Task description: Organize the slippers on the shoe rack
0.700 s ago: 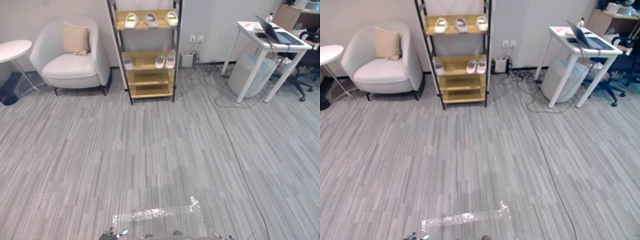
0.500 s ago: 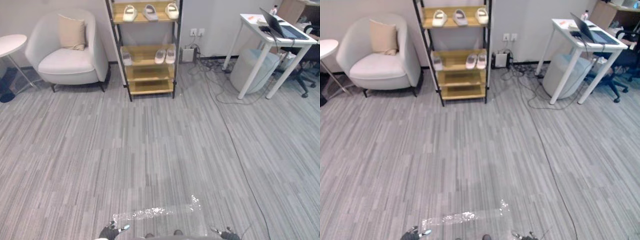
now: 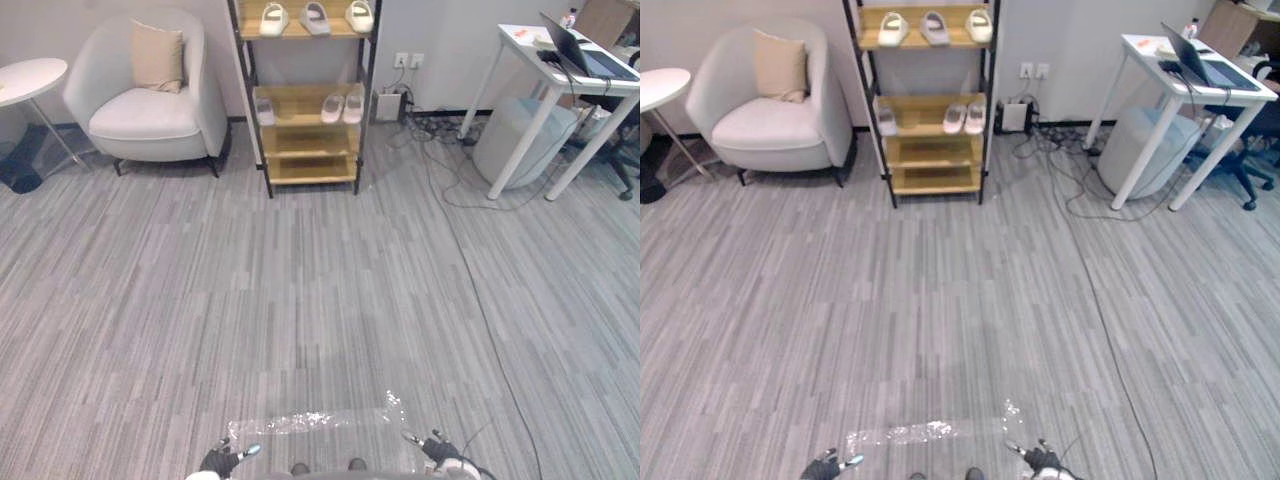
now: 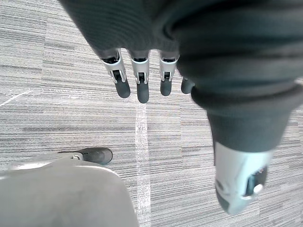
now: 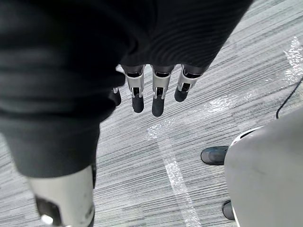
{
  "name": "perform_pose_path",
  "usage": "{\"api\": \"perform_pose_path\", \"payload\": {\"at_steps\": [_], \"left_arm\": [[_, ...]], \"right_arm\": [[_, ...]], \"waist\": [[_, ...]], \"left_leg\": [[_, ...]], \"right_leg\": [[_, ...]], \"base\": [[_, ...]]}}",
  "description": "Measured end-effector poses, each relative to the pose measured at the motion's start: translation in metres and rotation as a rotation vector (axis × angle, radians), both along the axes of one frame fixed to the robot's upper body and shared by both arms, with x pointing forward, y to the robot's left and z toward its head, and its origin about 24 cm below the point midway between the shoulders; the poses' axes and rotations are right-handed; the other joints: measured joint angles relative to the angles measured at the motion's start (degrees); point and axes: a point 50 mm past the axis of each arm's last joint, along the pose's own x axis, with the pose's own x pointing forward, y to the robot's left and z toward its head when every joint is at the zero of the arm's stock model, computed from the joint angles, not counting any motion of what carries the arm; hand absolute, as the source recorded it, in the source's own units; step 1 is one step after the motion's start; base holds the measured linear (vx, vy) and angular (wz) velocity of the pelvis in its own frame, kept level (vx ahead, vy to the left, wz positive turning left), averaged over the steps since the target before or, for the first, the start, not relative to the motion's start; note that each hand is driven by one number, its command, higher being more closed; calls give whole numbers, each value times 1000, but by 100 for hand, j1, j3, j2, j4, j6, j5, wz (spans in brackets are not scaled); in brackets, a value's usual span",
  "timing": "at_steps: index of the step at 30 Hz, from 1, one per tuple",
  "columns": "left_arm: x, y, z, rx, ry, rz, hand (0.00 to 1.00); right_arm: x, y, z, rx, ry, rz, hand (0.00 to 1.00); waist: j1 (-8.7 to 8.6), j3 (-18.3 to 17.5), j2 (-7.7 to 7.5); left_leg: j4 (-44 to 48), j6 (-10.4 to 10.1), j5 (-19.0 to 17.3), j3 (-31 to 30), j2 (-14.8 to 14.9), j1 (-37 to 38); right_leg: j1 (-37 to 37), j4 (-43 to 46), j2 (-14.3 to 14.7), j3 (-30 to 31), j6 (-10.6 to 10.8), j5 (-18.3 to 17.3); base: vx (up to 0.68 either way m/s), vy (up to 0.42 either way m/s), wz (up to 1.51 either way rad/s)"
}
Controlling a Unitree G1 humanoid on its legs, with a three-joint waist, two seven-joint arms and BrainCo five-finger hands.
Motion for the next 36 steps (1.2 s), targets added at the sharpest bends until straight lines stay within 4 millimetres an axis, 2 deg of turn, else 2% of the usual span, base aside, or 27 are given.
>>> {"api": "perform_pose_path", "payload": {"at_steps": [5,7,9,10,11,12,13,15,18,19,20,21,23,24,25,26,27,28,29,30,31,32,33,34,36], "left_arm": [[2,3,1,24,-4,10,0],[10,6,3,34,-22,6,0],[13,6,4,33,-32,14,0],[16,6,5,33,-45,17,0],[20,6,6,31,-65,32,0],[20,6,7,28,-74,49,0],[20,5,7,29,-78,66,0],[20,3,7,29,-79,77,0],[21,3,7,28,-89,85,0],[20,2,7,24,-89,95,0],[20,0,6,18,-87,102,0],[17,1,6,16,-83,114,0],[19,6,8,26,-93,126,0],[19,7,8,27,-91,129,0],[18,6,7,29,-88,131,0],[17,6,7,31,-83,131,0],[17,6,7,32,-84,126,0],[19,7,8,34,-88,118,0],[21,8,8,40,-91,103,0],[23,7,8,39,-92,98,0],[25,5,9,36,-96,86,0],[29,3,9,31,-104,84,0],[32,1,10,25,-113,82,0],[38,-6,10,8,-126,79,0],[44,-16,10,-17,-138,71,0]], "right_arm": [[2,2,0,4,-4,0,0],[6,3,1,4,-12,3,0],[9,3,2,1,-20,4,0],[11,2,3,-3,-28,2,0],[12,2,3,-6,-33,0,0],[12,2,3,-8,-37,-2,0],[16,1,5,-14,-57,-6,0],[16,0,6,-21,-62,-12,0],[16,-1,6,-27,-62,-14,0],[17,-2,7,-30,-63,-14,0],[17,-4,7,-36,-62,-13,0],[18,-6,7,-40,-61,-10,0],[19,2,6,-17,-62,-10,0],[24,6,7,-4,-76,-8,0],[26,10,8,5,-84,-5,0],[28,12,8,15,-94,-3,0],[31,13,10,18,-109,3,0],[33,14,11,18,-118,10,0],[36,15,12,19,-126,14,0],[37,14,12,17,-126,14,0],[37,12,12,13,-125,16,0],[37,12,12,12,-127,17,0],[38,12,13,11,-133,18,0],[41,11,15,9,-145,20,0],[48,11,17,1,-165,37,0]], "waist": [[-13,52,-69],[-13,184,-126],[-7,286,-93],[0,374,-73],[24,422,-69],[49,452,-47],[95,501,-19],[91,512,43],[118,511,40],[136,504,51],[189,481,89],[274,442,81],[323,417,-96],[341,405,-118],[352,403,-113],[371,391,-128],[329,377,-126],[286,373,-133],[277,358,-163],[266,358,-163],[262,378,-99],[254,374,-102],[234,374,-101],[210,385,-82],[133,392,-49]], "left_leg": [[120,-26,-52,-69,-1,-87],[858,-73,-379,-153,24,-435],[1721,-186,-715,-118,108,-783],[2421,-304,-832,-78,170,-1051],[3006,-327,-846,9,232,-1279],[3466,-339,-843,65,288,-1499],[3970,-187,-1032,184,446,-1713],[4043,-186,-1259,172,640,-1933],[2785,-268,-1048,111,593,-2086],[2315,-331,-873,38,531,-2111],[1980,-451,-467,33,506,-2080],[1870,-290,-249,190,358,-1981],[1944,-131,-483,336,135,-1975],[2142,24,-673,450,73,-1927],[2215,66,-841,516,53,-1790],[2201,137,-976,638,40,-1509],[2152,204,-1075,640,25,-1281],[2068,224,-1165,632,11,-1053],[1927,233,-1183,625,4,-769],[1788,233,-1183,618,12,-550],[1538,232,-1182,555,74,-173],[1408,232,-1182,523,147,69],[1387,232,-1183,477,208,158],[1382,232,-1182,456,335,262],[1380,227,-1181,420,520,372]], "right_leg": [[6,30,-9,-79,23,-27],[46,32,-12,-158,10,-41],[67,72,28,-164,-43,-149],[92,158,47,-115,-89,-287],[103,262,45,-50,-102,-365],[141,366,37,12,-110,-432],[169,489,35,34,-119,-527],[159,642,-22,68,-63,-678],[145,790,-360,90,172,-923],[115,850,-470,112,259,-990],[38,951,-549,173,392,-1096],[37,1051,-697,271,523,-1201],[-29,1322,-942,348,652,-1344],[-180,1800,-1063,442,751,-1431],[-282,2263,-1117,535,816,-1467],[-532,3078,-1184,687,923,-1456],[-856,3992,-1237,698,1197,-1300],[-1151,4791,-1284,677,1340,-1215],[-1443,5510,-1334,562,1210,-1284],[-1577,5777,-1348,405,1034,-1373],[-1729,5917,-1362,-29,681,-1565],[-1861,5756,-1322,-366,421,-1709],[-1981,5536,-1265,-571,294,-1779],[-2240,4971,-1091,-750,216,-1813],[-2599,3816,-727,-749,122,-1466]], "base": [[11,-1,8],[14,-11,24],[-36,-7,5],[-57,5,-12],[-34,19,-22],[34,50,-31],[74,87,-26],[81,117,-12],[190,198,5],[249,211,-7],[343,284,-20],[375,267,-21],[444,246,-14],[413,200,-24],[502,242,-45],[432,181,-43],[426,161,-33],[439,111,-10],[346,60,-3],[533,47,-1],[437,10,1],[438,-9,12],[431,-77,18],[524,-123,19],[501,-140,16]]}}
